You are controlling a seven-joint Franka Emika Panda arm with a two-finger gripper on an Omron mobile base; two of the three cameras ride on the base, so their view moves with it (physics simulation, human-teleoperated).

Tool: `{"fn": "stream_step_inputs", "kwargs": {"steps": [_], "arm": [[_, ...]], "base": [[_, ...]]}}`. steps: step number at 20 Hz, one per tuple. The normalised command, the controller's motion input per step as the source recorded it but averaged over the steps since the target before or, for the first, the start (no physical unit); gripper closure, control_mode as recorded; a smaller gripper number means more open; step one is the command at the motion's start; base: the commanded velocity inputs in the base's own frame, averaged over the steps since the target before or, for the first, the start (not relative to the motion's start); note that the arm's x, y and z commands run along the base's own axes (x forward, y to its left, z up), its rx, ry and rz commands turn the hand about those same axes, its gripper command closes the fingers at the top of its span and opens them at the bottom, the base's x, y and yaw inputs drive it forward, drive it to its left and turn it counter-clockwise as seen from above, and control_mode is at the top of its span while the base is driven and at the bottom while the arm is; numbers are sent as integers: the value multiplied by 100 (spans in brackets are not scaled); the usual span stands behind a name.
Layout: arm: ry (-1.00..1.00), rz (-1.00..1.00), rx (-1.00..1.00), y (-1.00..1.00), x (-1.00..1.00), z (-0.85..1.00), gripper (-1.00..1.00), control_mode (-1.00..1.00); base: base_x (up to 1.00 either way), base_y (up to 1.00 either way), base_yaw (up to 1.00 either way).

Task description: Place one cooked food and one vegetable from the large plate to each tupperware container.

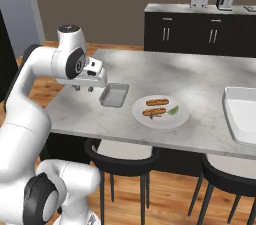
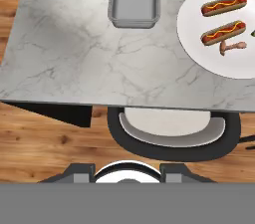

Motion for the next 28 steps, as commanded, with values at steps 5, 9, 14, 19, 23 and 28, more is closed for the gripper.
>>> {"fn": "stream_step_inputs", "kwargs": {"steps": [5, 9, 14, 19, 23, 28], "arm": [[5, -16, 0, -56, 8, -21, -100, -100], [26, -22, 1, -100, 64, -27, -100, -100], [8, -2, 5, -68, 50, 0, -100, -100], [2, -9, 1, -20, 0, -34, -100, -100], [7, -18, 0, -5, -1, -54, -100, -100], [1, -3, 0, -17, 3, -19, -100, -100]], "base": [[0, 0, 0], [0, 0, 0], [0, 0, 0], [0, 0, 0], [0, 0, 0], [0, 0, 0]]}}
